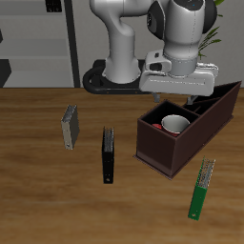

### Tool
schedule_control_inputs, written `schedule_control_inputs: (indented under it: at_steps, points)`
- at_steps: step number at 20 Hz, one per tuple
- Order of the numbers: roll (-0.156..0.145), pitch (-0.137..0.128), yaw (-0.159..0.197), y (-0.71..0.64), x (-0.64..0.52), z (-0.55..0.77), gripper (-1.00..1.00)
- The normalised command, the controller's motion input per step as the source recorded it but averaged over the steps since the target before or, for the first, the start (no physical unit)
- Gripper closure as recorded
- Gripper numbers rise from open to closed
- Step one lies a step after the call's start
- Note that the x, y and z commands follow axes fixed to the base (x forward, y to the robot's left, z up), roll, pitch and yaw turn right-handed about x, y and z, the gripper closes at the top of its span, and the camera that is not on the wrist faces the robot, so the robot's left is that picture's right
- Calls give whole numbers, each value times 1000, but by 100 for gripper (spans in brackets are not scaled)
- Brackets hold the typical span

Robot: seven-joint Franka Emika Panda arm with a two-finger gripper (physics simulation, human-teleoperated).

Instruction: Place the red mug into the left desk caddy's right compartment and place the green book into the left desk caddy's back compartment

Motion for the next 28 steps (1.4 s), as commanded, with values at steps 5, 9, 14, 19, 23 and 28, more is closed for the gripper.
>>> schedule_control_inputs:
  at_steps: [5,9,14,19,23,28]
  points:
    - [-37,-5,-23,-289,104,58,-100]
    - [-9,-21,-15,-144,197,108,-100]
    - [17,-25,14,104,207,70,-100]
    - [6,-6,26,129,413,21,-100]
    - [-17,0,15,226,415,-54,-100]
    - [10,-30,6,192,293,-15,-100]
